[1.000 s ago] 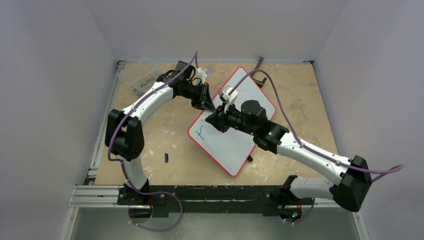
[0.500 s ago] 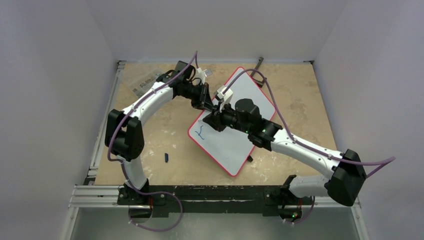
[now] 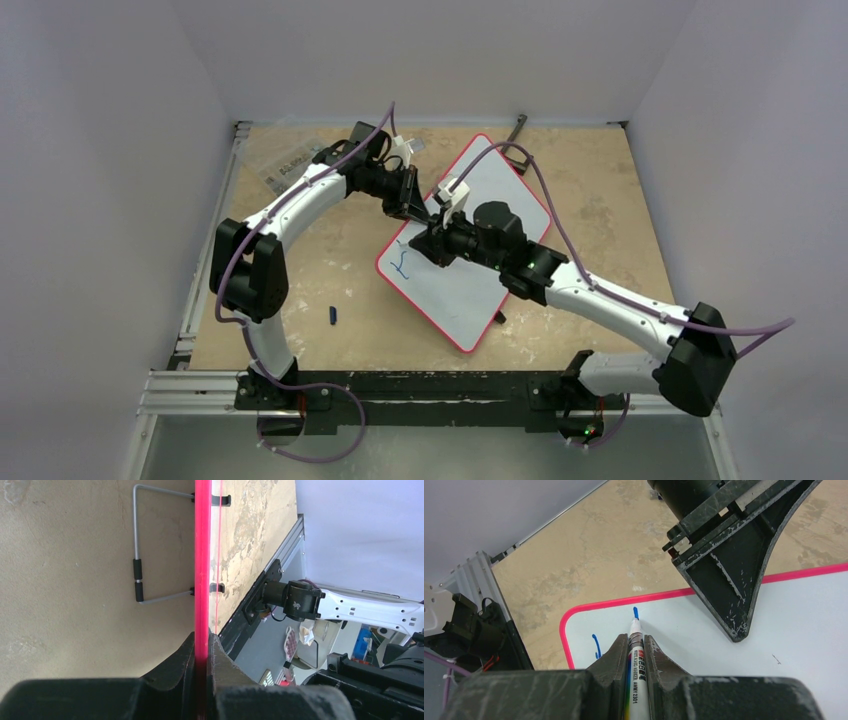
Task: Write a sentence on the whiteboard
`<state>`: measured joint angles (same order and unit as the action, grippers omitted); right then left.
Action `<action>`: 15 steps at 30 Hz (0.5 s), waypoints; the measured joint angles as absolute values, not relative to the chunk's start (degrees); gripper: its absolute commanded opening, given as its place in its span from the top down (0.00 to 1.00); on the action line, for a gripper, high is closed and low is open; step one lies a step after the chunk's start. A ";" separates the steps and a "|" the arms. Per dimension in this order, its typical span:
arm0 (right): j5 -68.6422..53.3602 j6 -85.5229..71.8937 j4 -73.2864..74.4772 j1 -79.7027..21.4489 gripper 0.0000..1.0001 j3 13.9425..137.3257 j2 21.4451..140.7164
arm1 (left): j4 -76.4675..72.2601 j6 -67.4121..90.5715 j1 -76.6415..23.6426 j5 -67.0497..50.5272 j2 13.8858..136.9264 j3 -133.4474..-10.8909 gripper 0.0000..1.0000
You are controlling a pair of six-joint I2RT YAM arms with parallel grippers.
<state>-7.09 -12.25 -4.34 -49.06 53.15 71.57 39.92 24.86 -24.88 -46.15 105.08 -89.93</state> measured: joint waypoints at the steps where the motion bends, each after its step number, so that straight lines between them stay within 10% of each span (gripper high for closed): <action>1: -7.07 -12.34 -4.21 -49.06 1.00 52.75 71.22 | 39.92 24.86 -24.88 -46.15 105.08 -89.93 1.00; 15: -7.03 -12.43 1.23 -49.06 1.00 48.69 65.45 | 39.97 24.88 -24.99 -45.98 104.88 -89.93 1.00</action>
